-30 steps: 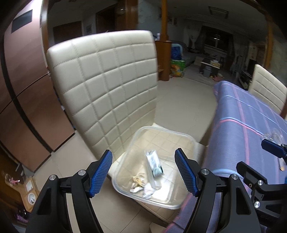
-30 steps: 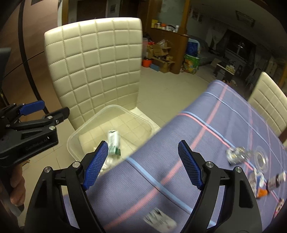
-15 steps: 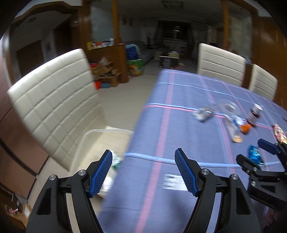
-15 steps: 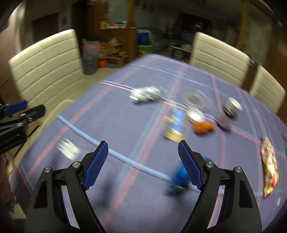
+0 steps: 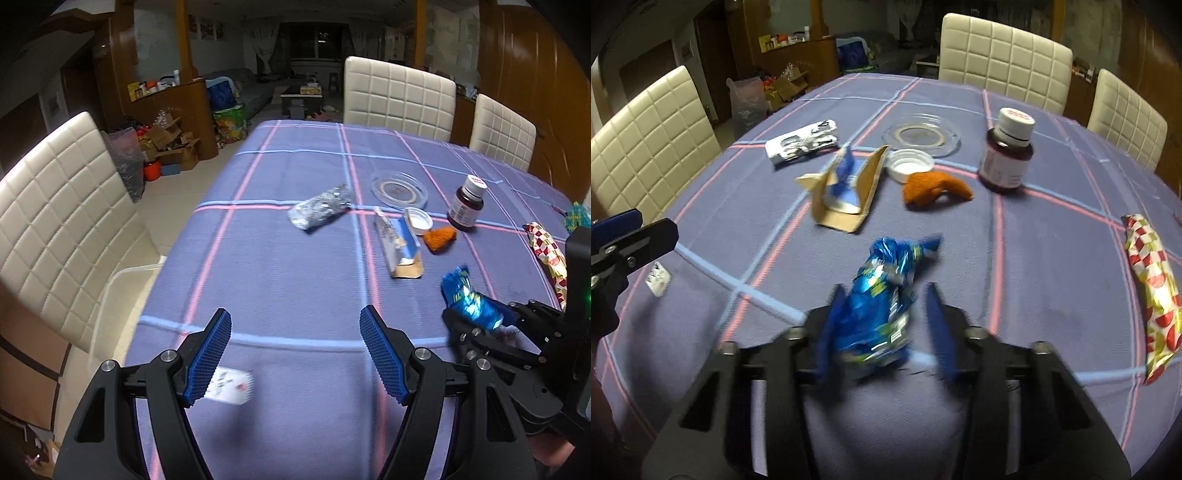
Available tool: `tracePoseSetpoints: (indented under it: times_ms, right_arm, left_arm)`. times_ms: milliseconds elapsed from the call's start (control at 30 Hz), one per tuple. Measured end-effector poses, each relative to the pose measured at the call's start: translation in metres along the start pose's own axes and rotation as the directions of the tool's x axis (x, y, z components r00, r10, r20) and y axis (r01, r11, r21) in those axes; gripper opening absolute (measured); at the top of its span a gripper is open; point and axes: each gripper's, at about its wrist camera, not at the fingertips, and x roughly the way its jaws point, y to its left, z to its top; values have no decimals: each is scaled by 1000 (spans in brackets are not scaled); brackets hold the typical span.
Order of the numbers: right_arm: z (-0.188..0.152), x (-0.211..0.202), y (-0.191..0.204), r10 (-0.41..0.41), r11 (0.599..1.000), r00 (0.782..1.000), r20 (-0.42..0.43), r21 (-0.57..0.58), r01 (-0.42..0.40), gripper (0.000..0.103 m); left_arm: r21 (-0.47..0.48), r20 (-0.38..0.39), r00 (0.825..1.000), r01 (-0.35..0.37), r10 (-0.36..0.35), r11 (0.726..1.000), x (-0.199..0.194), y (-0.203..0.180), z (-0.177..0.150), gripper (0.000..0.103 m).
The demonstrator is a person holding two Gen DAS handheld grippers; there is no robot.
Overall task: Collect trash
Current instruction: 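Grasp the blue candy wrapper with the right gripper while the left gripper approaches the toothpaste box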
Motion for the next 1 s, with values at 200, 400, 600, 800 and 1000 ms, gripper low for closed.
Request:
tracePoseSetpoints:
  times_ms: [200,400,600,800,1000]
  right_arm:
    - [3,-2,-33,-29,999,999,24,35,28,29]
    - [13,-3,-63,-42,996,998,43,79,38,29]
    - [20,1,-76,-30,996,999,45,87,26,29]
    - [22,9,-80,-11,994,999,38,105,7,29]
    - [20,13,-74,6,995,1000,23,96,-8,29]
  left_arm:
    - [66,-13,997,73,-72,995,18,-42,15,71]
    - [158,-36,997,67,-62,985,47,-84,29,71]
    - [121,-83,994,84,-74,989,76,-91,44,70]
    - [116,-80,996,54,-45,992,91,-91,51,60]
    - [122,-86,994,85,-75,989,93,-87,47,34]
